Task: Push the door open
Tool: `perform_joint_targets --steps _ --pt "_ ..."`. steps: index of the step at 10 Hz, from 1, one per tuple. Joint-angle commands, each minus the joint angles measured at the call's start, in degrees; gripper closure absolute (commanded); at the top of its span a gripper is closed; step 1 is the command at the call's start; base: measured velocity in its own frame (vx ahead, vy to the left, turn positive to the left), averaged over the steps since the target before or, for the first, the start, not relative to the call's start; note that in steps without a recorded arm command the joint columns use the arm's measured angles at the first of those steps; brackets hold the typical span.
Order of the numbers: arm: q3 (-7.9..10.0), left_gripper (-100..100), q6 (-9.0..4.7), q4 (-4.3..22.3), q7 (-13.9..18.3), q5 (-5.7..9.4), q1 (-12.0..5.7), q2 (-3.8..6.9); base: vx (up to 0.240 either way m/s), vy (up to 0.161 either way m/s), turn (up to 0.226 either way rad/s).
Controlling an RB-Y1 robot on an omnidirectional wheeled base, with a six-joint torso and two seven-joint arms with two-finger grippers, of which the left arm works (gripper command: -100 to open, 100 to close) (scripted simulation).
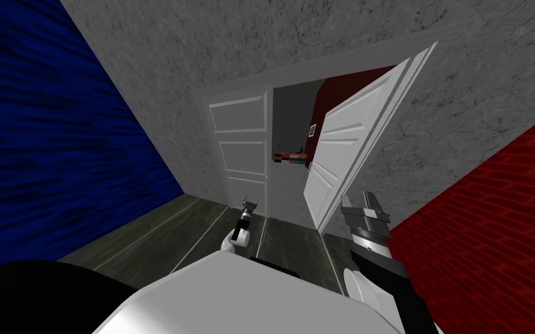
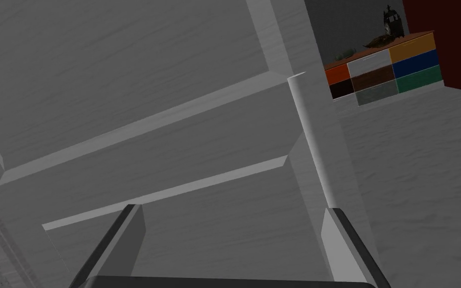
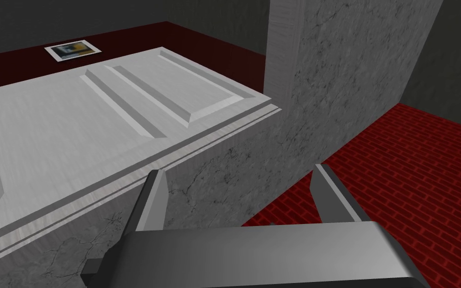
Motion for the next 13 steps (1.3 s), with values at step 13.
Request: perform_joint_targets --steps 13 --pt "-1.55 -100 -4.52 19.8 13.5 1.05 -8.48 -2.78 0.084 0.015 -0.022"
